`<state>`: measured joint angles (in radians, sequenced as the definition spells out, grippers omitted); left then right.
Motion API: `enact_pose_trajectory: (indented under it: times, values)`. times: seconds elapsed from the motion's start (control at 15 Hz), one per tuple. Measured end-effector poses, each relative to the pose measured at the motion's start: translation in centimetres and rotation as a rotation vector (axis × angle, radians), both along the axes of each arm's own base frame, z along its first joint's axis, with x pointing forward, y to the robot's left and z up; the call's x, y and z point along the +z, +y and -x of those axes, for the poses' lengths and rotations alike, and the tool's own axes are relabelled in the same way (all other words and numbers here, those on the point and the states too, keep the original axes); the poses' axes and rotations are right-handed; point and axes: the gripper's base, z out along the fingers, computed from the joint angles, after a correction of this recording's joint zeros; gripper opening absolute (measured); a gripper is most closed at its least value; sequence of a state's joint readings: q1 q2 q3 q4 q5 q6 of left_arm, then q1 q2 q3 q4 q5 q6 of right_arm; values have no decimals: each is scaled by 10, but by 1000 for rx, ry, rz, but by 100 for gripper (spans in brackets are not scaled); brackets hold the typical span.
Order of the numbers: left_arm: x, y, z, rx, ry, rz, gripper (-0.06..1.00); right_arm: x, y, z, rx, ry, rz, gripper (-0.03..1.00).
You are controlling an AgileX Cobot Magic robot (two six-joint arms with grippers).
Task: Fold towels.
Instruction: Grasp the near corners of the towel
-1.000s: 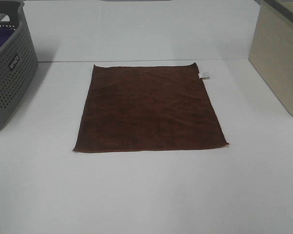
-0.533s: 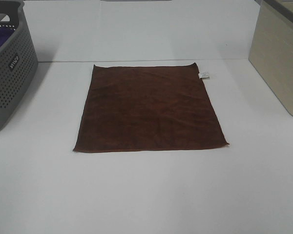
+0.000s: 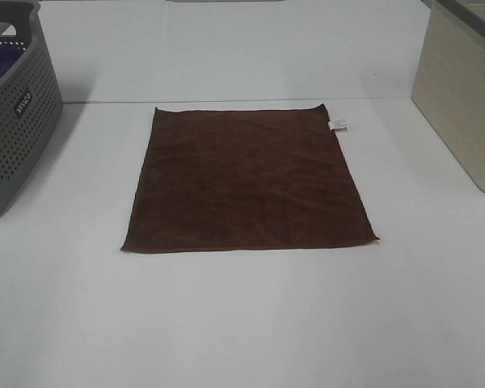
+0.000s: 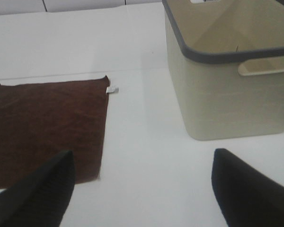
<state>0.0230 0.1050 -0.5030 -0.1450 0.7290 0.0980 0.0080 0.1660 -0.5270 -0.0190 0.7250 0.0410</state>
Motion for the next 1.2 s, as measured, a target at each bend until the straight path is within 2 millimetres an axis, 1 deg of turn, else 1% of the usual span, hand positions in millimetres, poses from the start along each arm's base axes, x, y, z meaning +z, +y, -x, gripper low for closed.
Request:
enact_pose_trajectory:
  times: [0.13, 0.2, 0.33, 0.53, 0.67, 0.87, 1.0, 1.2]
  values:
    - [3, -3, -26, -15, -5, 102, 64, 3, 1, -27, 8, 22, -17, 76]
    - [3, -4, -41, -18, 27, 159, 64, 1, 3, -42, 14, 75, -41, 76]
    - [-5, -8, -72, -22, 150, 277, 64, -6, 7, -70, 23, 206, -100, 76]
    - [-30, -13, -115, -12, 389, 427, 64, -9, 12, -114, 27, 386, -184, 76]
    - [-51, -18, -140, -14, 530, 500, 64, -17, 17, -145, 46, 526, -223, 76]
    - [-79, -23, -180, -43, 678, 554, 64, -42, 28, -190, 142, 756, -276, 76]
    - [-92, -29, -206, -83, 756, 612, 64, -56, 34, -217, 183, 852, -330, 76]
    - [-119, -40, -242, -177, 894, 709, 64, -83, 37, -252, 230, 965, -333, 76]
